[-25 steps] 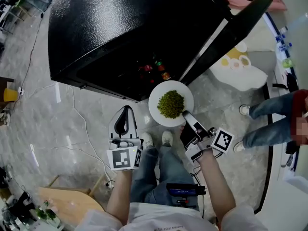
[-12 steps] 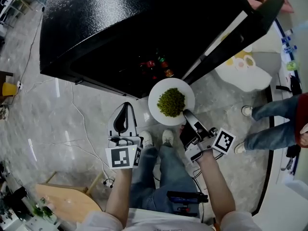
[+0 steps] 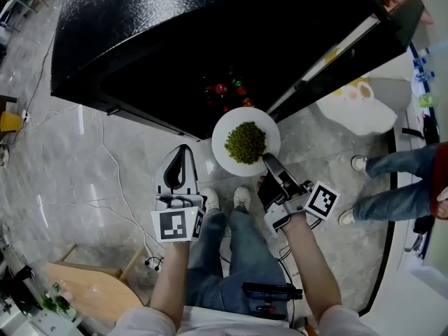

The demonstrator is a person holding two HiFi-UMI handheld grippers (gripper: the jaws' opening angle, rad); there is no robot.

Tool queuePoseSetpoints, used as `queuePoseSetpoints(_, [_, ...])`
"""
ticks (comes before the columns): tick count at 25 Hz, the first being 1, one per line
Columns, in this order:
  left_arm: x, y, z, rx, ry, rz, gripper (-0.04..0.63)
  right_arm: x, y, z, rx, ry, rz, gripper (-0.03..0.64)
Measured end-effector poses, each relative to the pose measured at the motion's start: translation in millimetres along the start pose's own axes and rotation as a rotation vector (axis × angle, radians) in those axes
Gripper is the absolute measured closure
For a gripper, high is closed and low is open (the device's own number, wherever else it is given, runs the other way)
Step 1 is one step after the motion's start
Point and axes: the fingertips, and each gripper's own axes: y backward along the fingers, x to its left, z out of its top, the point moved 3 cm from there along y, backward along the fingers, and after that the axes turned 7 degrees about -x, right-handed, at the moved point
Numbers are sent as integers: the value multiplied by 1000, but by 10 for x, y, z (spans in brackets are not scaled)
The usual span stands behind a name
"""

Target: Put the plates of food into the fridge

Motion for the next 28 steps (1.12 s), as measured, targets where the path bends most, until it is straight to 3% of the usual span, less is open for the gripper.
queuePoseSetpoints(28, [34,-319,-386,39,-3,-9,589,-259,-603,258,-42,38,-68,600])
